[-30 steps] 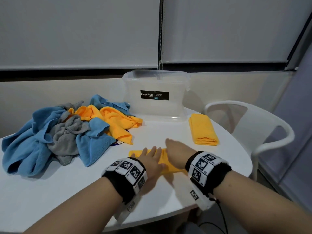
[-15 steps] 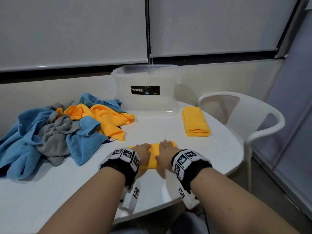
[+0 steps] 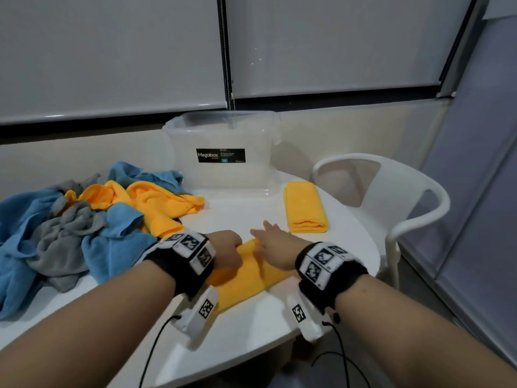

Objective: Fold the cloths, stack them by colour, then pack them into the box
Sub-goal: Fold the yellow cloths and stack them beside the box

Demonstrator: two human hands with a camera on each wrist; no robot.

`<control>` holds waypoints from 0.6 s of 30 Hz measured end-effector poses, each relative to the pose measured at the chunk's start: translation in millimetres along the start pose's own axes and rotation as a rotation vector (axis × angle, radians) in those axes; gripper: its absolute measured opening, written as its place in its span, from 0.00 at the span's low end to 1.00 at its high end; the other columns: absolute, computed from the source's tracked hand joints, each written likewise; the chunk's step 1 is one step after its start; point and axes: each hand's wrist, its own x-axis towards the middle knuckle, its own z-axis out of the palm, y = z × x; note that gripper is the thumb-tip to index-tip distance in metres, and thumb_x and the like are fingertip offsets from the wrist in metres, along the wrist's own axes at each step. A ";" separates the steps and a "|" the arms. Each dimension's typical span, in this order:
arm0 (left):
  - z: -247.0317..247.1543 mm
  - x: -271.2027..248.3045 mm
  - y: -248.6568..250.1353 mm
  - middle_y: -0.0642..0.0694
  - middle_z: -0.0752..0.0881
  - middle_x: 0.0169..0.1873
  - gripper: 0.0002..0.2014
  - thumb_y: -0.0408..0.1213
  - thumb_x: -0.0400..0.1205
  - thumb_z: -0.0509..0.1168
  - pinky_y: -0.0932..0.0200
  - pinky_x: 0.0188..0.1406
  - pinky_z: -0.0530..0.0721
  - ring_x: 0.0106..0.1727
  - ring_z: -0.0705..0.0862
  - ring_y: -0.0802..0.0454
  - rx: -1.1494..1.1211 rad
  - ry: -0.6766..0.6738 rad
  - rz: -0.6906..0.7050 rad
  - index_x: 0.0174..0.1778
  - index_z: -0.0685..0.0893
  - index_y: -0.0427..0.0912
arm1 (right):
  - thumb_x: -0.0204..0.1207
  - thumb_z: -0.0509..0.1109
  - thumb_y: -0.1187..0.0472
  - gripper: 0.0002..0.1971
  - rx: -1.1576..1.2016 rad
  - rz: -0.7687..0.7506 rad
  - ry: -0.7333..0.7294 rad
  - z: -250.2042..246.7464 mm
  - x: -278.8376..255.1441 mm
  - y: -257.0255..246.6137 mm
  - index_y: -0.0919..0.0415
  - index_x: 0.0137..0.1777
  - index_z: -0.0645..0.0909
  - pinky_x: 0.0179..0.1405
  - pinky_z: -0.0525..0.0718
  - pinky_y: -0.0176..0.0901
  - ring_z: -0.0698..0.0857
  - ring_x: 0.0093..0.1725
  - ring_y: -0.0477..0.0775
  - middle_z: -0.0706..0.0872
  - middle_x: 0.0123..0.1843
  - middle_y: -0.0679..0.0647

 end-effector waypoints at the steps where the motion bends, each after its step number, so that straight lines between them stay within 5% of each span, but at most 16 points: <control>1: -10.3 -2.4 0.2 0.45 0.82 0.54 0.13 0.41 0.82 0.62 0.59 0.45 0.74 0.52 0.79 0.47 -0.056 0.031 0.015 0.60 0.80 0.40 | 0.87 0.52 0.58 0.25 0.147 -0.023 0.117 -11.7 -4.4 8.2 0.56 0.83 0.56 0.81 0.57 0.54 0.54 0.84 0.59 0.53 0.85 0.60; 3: -32.8 -1.4 -0.1 0.45 0.81 0.52 0.10 0.41 0.83 0.61 0.62 0.37 0.72 0.49 0.77 0.49 -0.225 0.135 0.082 0.58 0.78 0.43 | 0.86 0.56 0.58 0.24 0.377 0.003 0.407 -31.3 -10.9 27.5 0.55 0.82 0.60 0.77 0.63 0.45 0.64 0.80 0.57 0.59 0.82 0.58; 5: -53.3 10.2 5.1 0.45 0.82 0.51 0.10 0.42 0.84 0.62 0.61 0.40 0.77 0.50 0.80 0.47 -0.458 0.261 0.109 0.58 0.78 0.42 | 0.83 0.61 0.55 0.26 0.557 0.098 0.582 -47.1 -9.8 45.7 0.50 0.80 0.61 0.71 0.70 0.46 0.72 0.72 0.58 0.62 0.78 0.57; 7: -65.9 36.3 15.9 0.42 0.84 0.53 0.10 0.40 0.83 0.65 0.47 0.55 0.83 0.55 0.83 0.41 -0.849 0.342 0.185 0.58 0.78 0.42 | 0.82 0.63 0.50 0.30 0.830 0.157 0.488 -61.2 -3.4 58.7 0.42 0.81 0.56 0.67 0.73 0.50 0.74 0.70 0.58 0.65 0.78 0.56; 10: -78.9 74.2 47.9 0.37 0.83 0.61 0.14 0.36 0.84 0.63 0.36 0.63 0.81 0.59 0.84 0.38 -1.292 0.337 0.225 0.65 0.74 0.39 | 0.84 0.62 0.56 0.24 1.286 0.071 0.314 -82.6 12.4 71.1 0.38 0.77 0.60 0.54 0.84 0.56 0.84 0.59 0.58 0.82 0.67 0.51; 14: -82.5 119.4 78.5 0.40 0.81 0.62 0.16 0.34 0.87 0.58 0.39 0.61 0.82 0.61 0.83 0.39 -1.492 0.170 0.229 0.71 0.71 0.39 | 0.81 0.65 0.61 0.24 1.014 0.205 0.562 -97.5 50.2 105.2 0.55 0.76 0.65 0.65 0.80 0.65 0.81 0.64 0.63 0.79 0.69 0.60; 18: -63.1 157.0 79.3 0.38 0.84 0.61 0.16 0.31 0.83 0.60 0.37 0.63 0.81 0.60 0.83 0.37 -1.183 0.155 0.152 0.67 0.77 0.39 | 0.81 0.65 0.56 0.19 0.693 0.405 0.398 -83.0 74.7 132.0 0.65 0.68 0.75 0.64 0.79 0.62 0.81 0.62 0.65 0.82 0.63 0.63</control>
